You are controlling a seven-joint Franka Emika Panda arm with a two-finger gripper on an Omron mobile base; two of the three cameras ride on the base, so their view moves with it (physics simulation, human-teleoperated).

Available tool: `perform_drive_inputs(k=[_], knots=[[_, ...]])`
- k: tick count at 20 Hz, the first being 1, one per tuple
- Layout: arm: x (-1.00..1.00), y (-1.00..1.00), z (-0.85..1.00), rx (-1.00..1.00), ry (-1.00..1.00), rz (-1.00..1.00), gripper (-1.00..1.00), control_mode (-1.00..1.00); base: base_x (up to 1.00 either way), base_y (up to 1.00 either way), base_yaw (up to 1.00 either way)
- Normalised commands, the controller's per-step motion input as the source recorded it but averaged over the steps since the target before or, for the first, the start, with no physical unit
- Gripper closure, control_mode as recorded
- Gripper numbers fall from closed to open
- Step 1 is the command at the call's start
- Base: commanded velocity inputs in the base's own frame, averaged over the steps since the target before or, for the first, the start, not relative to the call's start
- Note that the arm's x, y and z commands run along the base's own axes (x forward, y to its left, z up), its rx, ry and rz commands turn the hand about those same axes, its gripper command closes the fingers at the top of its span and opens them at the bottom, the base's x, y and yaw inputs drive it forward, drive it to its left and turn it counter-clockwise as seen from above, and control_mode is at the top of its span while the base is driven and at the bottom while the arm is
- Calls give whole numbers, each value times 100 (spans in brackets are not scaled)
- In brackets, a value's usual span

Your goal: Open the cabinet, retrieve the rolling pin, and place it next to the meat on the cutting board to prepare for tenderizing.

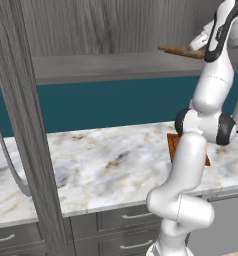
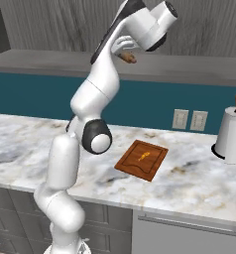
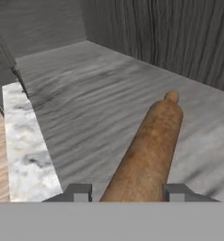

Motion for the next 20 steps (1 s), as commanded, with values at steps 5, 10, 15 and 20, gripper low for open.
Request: perform_drive_inputs(k=[5, 10, 15, 20], knots=[[-100, 35, -6, 3, -15, -1, 100, -100, 0, 0, 0], [-100, 38, -30, 1, -19, -1, 100, -100, 0, 0, 0], [-100, 32, -33, 1, -25, -1, 100, -100, 0, 0, 0], [-100, 20, -16, 3, -16, -3, 100, -100, 0, 0, 0]])
